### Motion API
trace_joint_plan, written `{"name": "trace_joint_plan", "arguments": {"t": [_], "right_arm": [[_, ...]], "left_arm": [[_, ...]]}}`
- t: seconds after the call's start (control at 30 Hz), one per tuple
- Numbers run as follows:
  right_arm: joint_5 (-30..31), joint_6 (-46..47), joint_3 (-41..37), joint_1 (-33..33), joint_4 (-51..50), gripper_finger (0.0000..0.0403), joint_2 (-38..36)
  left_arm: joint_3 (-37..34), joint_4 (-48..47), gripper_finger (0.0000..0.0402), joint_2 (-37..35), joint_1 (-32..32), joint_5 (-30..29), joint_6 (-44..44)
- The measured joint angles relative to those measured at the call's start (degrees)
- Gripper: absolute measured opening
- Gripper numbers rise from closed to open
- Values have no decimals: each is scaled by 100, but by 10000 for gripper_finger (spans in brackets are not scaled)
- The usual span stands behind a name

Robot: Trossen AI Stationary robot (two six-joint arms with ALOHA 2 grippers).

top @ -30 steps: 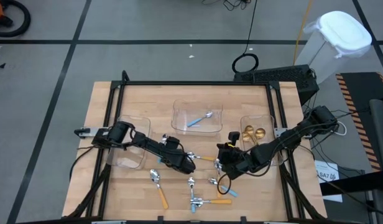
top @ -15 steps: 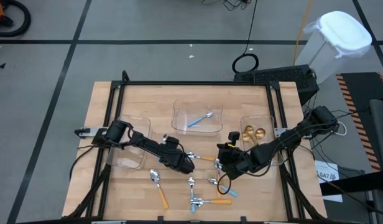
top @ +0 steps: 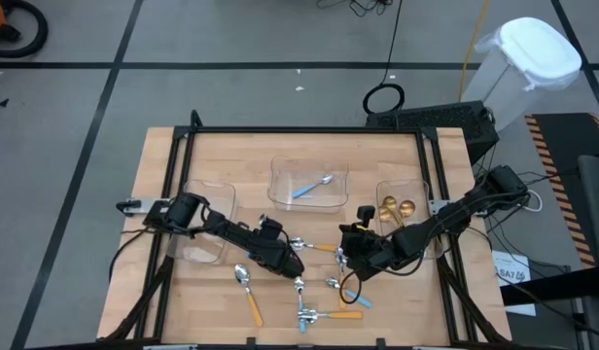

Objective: Sort silverware by color (type)
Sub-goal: Put the blue spoon into the top transparent bin

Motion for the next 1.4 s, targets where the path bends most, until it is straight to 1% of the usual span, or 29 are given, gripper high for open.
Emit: {"name": "trace_joint_plan", "arguments": {"t": [0.1, 0.4, 0.5, 0.57, 0.63, 0.73, 0.8, 0.93, 1.03, 1.1, 1.17, 1.3, 1.4], "right_arm": [[0, -1, 0, 0, 1, 13, 0], [-2, -12, 0, 11, -4, 13, -2], [0, -54, 0, 48, -6, 13, -2], [0, -60, 0, 72, -9, 13, -2], [-2, -94, 0, 80, -2, 13, -2], [0, -136, 0, 105, 0, 13, -2], [0, -144, 0, 128, -2, 13, -4], [0, -192, 0, 188, -2, 13, -4], [0, -209, 0, 188, -7, 13, -4], [0, -209, 0, 188, -7, 13, -4], [0, -209, 0, 188, -7, 13, -4], [-2, -205, 0, 188, -59, 13, -4], [-21, -166, 0, 188, -115, 13, -4]], "left_arm": [[272, -153, 0, 16, -114, -36, 53], [982, -242, 0, 3, -358, -672, 601], [1186, -353, 0, 2, -431, -774, 812], [1288, -486, 0, -8, -449, -776, 842], [1321, -717, 0, -11, -443, -771, 669], [1290, -1119, 0, -11, -356, -662, 396], [1182, -1162, 0, -21, -267, -498, 336], [1135, -1162, 8, -19, -201, -323, 857], [1135, -1133, 23, -19, -231, -247, 881], [1135, -1143, 44, -19, -257, -274, 806], [1088, -1137, 74, -19, -257, -335, 708], [696, -1171, 144, -19, -144, -385, 687], [427, -1145, 178, -19, 23, -302, 878]]}}
